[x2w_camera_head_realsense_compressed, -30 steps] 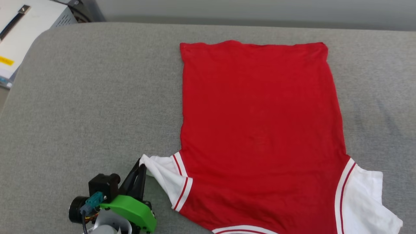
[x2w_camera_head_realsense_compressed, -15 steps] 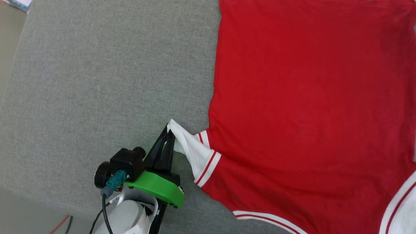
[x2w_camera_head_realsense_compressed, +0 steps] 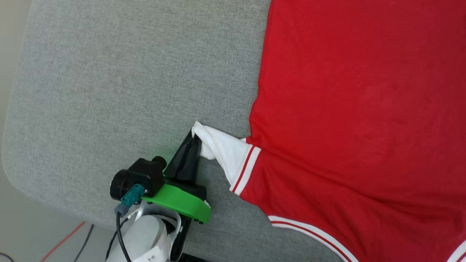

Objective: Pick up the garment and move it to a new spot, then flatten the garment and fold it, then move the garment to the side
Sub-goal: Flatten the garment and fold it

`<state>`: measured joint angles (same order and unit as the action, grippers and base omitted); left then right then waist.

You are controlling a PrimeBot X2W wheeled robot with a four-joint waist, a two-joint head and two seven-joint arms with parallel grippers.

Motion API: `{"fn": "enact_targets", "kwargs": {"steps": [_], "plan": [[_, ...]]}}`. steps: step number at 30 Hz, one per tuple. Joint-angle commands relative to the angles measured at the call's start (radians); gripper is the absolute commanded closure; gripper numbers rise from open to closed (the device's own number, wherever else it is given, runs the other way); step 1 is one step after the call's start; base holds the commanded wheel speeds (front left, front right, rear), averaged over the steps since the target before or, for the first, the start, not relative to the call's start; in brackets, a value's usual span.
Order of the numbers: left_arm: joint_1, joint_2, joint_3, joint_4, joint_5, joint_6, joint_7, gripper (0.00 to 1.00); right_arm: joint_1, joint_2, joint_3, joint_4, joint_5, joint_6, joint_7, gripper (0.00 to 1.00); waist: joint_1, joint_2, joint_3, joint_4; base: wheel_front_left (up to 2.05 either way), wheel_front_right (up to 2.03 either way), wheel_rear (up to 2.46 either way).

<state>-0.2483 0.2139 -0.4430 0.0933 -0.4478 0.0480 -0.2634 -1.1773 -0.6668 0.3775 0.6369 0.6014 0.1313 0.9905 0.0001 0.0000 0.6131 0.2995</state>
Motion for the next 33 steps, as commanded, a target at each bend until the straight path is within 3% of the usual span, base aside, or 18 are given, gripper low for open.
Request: {"fn": "enact_targets", "kwargs": {"steps": [1, 8, 16, 25, 33], "plan": [[-0.004, -0.003, 0.018, 0.015, 0.012, -0.002, 0.002, 1.00, 0.066, 0.017, 0.019, 0.018, 0.031, -0.001, -0.012, 1.00, -0.0001, 0.0000, -0.022, -0.013, 0.00, 0.00, 0.00], [0.047, 0.003, 0.070, 0.050, 0.020, -0.008, 0.002, 1.00, 0.052, 0.009, 0.040, -0.029, 0.050, -0.001, -0.189, 1.00, -0.0001, 0.0000, -0.134, -0.063, 0.00, 0.00, 0.00], [0.132, 0.030, 0.105, 0.074, 0.023, -0.004, 0.002, 1.00, 0.169, -0.109, 0.142, -0.135, 0.145, -0.001, -0.345, 1.00, -0.0001, 0.0000, -0.296, -0.139, 0.00, 0.00, 0.00], [0.222, 0.071, 0.132, 0.061, 0.006, 0.022, 0.011, 1.00, 0.485, -0.286, 0.182, -0.317, 0.294, -0.001, -0.441, 1.00, -0.0001, 0.0000, -0.419, -0.242, 0.00, 0.00, 0.00], [0.279, 0.087, 0.141, 0.040, -0.009, 0.039, 0.021, 1.00, 0.851, -0.337, 0.101, -0.389, 0.402, -0.001, -0.497, 1.00, -0.0001, 0.0000, -0.461, -0.292, 0.00, 0.00, 0.00]]}}
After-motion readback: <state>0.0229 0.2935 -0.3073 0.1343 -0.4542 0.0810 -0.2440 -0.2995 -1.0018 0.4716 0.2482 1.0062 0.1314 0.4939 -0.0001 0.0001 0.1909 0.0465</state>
